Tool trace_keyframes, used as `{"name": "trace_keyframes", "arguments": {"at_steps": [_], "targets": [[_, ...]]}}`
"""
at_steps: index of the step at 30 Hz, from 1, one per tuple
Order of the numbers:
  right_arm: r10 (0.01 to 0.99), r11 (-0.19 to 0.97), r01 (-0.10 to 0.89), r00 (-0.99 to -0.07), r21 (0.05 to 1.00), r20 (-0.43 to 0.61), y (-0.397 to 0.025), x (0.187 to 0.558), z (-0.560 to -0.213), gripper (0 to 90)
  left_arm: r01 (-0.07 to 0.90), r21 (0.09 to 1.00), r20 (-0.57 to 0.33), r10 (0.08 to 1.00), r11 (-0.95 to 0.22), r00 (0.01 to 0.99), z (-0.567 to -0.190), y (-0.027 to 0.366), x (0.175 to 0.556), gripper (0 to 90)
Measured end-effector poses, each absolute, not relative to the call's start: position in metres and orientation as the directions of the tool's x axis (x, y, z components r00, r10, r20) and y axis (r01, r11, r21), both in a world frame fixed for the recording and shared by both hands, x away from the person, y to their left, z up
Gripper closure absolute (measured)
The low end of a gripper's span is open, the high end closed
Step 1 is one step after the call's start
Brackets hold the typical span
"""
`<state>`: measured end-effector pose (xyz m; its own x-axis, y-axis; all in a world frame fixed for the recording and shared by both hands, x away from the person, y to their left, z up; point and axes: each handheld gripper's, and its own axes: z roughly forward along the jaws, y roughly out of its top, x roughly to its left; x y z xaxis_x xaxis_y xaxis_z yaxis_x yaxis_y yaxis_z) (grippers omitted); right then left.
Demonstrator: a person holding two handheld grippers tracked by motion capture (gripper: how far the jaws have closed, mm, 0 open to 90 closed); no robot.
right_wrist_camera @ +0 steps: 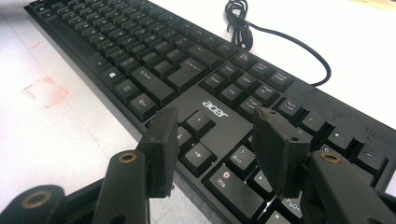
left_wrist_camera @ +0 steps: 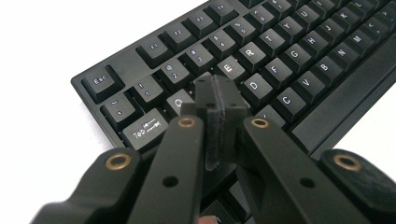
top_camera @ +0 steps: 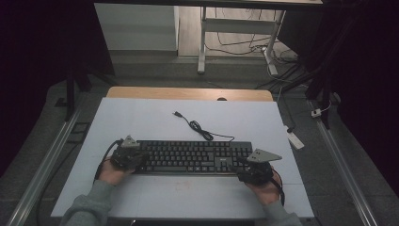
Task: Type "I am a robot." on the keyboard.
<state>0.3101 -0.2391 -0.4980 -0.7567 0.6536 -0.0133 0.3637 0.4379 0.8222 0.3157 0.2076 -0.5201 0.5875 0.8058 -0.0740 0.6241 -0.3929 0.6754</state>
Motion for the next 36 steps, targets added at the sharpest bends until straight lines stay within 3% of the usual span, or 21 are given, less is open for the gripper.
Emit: {"name": "trace_keyframes", "arguments": {"at_steps": [18,27,36], "targets": [[0.653,0.437,0.363,-0.757,0.823,-0.013,-0.239,0.31,-0.498,51.1,0.617,0.686,-0.078,0.804,-0.386,0.59,-0.522,0.207,0.315,88.2],[0.655,0.438,0.363,-0.755,0.822,-0.016,-0.24,0.311,-0.498,51.1,0.575,0.764,-0.112,0.817,-0.292,0.565,-0.507,0.215,0.31,49.5],[0.653,0.436,0.361,-0.757,0.824,-0.013,-0.24,0.31,-0.497,51.0,0.583,0.771,-0.16,0.808,-0.257,0.568,-0.501,0.219,0.31,30.1]]}}
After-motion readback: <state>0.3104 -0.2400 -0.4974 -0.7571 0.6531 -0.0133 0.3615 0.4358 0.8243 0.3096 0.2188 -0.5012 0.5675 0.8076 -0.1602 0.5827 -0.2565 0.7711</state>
